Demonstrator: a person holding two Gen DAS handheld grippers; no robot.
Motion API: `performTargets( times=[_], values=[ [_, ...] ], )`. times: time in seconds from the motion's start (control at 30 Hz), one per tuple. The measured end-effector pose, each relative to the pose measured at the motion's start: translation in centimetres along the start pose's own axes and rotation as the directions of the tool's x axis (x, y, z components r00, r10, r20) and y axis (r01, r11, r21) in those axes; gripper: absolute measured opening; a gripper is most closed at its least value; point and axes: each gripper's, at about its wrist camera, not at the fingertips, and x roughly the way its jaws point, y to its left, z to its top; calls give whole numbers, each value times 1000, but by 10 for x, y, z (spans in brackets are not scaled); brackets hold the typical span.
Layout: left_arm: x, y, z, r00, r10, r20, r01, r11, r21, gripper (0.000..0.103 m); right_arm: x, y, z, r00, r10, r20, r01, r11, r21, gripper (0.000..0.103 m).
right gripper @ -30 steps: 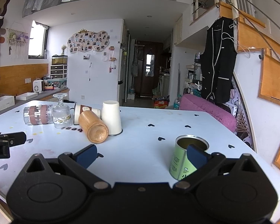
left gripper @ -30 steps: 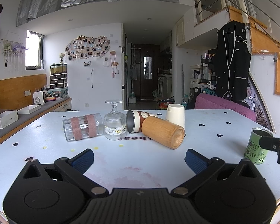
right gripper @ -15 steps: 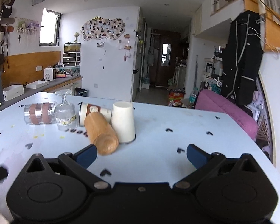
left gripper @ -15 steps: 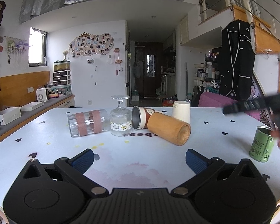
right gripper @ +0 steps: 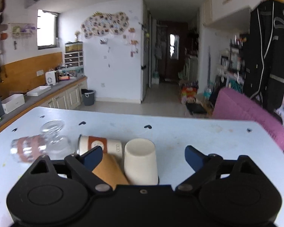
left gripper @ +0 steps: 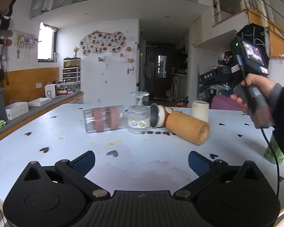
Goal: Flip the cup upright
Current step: 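Move the right gripper to the upside-down cream cup and close on it, then lift the cream cup with the right gripper and tilt it sideways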
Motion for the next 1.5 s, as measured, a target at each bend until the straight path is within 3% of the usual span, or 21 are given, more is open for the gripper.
performTargets(
  times=[0.2, 0.37, 0.53, 0.67, 0.77, 1.07, 1.27, 1.5],
  values=[
    [6, 12, -4, 1000, 19, -25, -19, 1000, -24, 103, 56, -9, 3, 994, -4, -109, 17, 994, 111, 84],
    [8, 12, -6, 999, 15, -38, -16, 1000, -26, 103, 75, 1, -5, 986, 19, -165, -5, 997, 80, 83],
    [6, 8, -6, 999, 10, -35, -10, 1000, -18, 103, 84, 8, -3, 987, -11, -162, 20, 998, 56, 82],
    [5, 8, -6, 999, 10, -33, -11, 1000, -17, 103, 90, 6, 1, 984, -37, -177, 47, 997, 54, 69],
    [7, 8, -6, 999, 9, -34, -9, 1000, -19, 103, 92, 7, 2, 982, -12, -189, 22, 998, 52, 60],
    [7, 2, -8, 999, -26, -40, 25, 1000, -19, 103, 65, -7, -11, 984, -44, -174, 49, 999, 23, 59],
    [9, -15, -10, 994, -95, -45, 95, 995, -15, 103, 27, -23, -26, 980, -47, -192, 48, 999, 2, 59],
    [15, -44, -14, 977, -199, -72, 200, 980, 12, 103, -33, -37, -55, 976, 14, -216, -20, 999, -28, 60]
  ],
)
